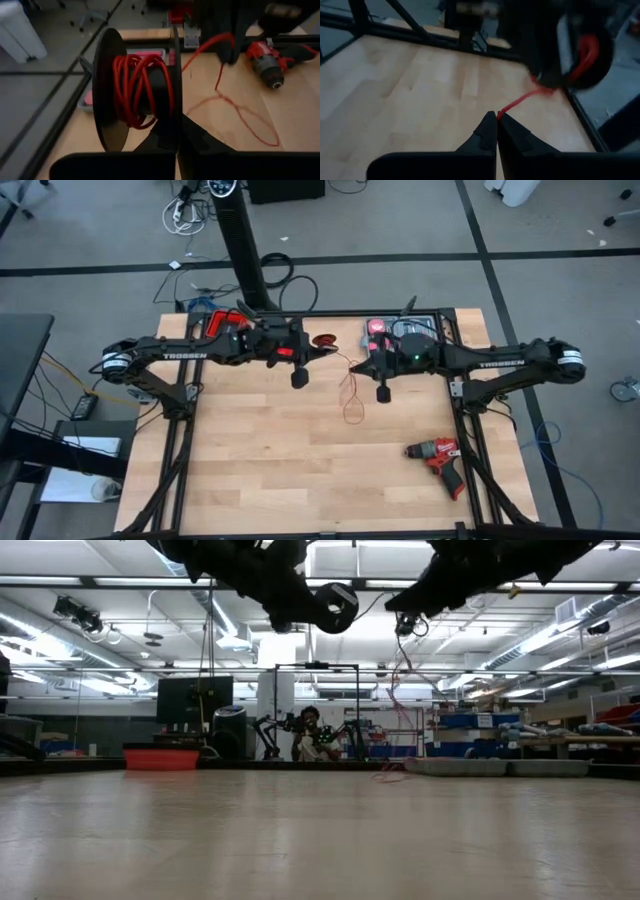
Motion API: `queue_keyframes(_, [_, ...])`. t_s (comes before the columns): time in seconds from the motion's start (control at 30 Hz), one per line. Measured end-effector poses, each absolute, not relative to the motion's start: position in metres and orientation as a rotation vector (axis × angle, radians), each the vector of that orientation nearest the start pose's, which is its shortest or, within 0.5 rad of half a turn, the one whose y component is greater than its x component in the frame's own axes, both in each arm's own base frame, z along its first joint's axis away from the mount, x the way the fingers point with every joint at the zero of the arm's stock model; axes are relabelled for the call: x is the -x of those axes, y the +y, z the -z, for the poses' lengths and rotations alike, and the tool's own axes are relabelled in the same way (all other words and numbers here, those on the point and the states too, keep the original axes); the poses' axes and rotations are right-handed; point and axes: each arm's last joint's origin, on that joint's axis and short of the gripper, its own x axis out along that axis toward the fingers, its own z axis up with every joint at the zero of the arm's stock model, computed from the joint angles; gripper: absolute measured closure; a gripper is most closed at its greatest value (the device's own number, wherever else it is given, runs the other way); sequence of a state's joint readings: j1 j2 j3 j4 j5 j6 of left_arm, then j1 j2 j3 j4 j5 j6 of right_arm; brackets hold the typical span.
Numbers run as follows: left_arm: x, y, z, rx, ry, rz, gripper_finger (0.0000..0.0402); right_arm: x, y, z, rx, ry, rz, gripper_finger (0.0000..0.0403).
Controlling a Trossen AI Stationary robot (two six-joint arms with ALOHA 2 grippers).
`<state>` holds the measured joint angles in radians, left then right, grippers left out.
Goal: Coil cords
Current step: Coil the red wire onto the black spool
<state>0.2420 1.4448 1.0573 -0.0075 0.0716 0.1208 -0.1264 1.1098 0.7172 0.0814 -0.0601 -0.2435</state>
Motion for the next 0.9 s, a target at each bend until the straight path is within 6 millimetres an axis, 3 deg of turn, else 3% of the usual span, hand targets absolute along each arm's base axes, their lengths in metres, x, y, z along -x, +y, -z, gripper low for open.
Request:
queue_keyframes(0.3, [-0.316, 0.073, -0.289, 0.117, 0.411, -0.089, 0.0399, -0.249, -0.029, -0.303, 0.489, 0.284, -0.103, 0.0402])
queue_keyframes(0.43, [-0.315, 0.069, -0.287, 0.228, 0.435, 0.022, 0.0399, -0.249, -0.032, -0.312, 0.510, 0.256, -0.104, 0.0403])
queue_keyframes(0.7, [-0.311, 0.064, -0.281, 0.283, 0.512, 0.135, 0.0398, -0.251, -0.033, -0.328, 0.554, 0.194, -0.101, 0.0403])
queue_keyframes(0.9, [-0.311, 0.059, -0.282, 0.307, 0.502, 0.282, 0.0398, -0.269, -0.035, -0.327, 0.575, 0.101, -0.077, 0.0403])
